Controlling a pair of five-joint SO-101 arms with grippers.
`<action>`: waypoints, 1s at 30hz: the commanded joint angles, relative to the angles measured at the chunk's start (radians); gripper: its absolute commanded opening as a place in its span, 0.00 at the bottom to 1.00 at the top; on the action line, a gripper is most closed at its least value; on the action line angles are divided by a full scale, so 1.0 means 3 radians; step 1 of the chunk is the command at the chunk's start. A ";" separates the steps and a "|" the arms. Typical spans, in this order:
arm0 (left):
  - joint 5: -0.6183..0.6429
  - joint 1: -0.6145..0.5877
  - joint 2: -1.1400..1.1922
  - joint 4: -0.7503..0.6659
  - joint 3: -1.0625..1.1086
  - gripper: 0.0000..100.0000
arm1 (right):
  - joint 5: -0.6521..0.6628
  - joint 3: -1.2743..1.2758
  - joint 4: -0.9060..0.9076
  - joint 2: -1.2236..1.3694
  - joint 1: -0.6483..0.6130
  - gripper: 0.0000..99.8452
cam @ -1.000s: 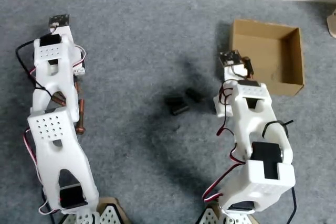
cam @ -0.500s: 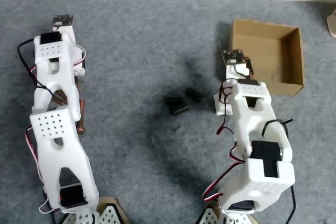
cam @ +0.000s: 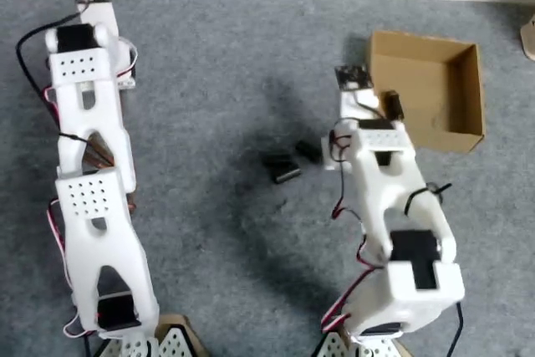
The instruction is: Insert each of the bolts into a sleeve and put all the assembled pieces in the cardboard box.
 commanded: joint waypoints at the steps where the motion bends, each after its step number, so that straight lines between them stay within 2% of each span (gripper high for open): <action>1: 0.0118 0.0192 -0.0084 0.0015 -0.0401 0.01 | -0.0179 -0.0176 -0.0074 -0.0483 -0.0146 0.01; 10: 0.0373 0.0442 -0.0074 -0.0010 -0.0892 0.01 | -0.0465 -0.0095 -0.0192 -0.0739 -0.0258 0.01; 15: 0.0491 0.0514 -0.0074 0.0010 -0.1133 0.01 | -0.0455 0.0519 -0.0780 -0.0923 -0.0335 0.01; 22: 0.0675 0.0519 -0.0038 0.0005 -0.1164 0.01 | -0.0384 0.1404 -0.1312 -0.1803 -0.0355 0.01; 30: 0.0690 0.0667 0.0391 0.0138 -0.1532 0.01 | -0.0251 0.1972 -0.1409 -0.2299 -0.0401 0.01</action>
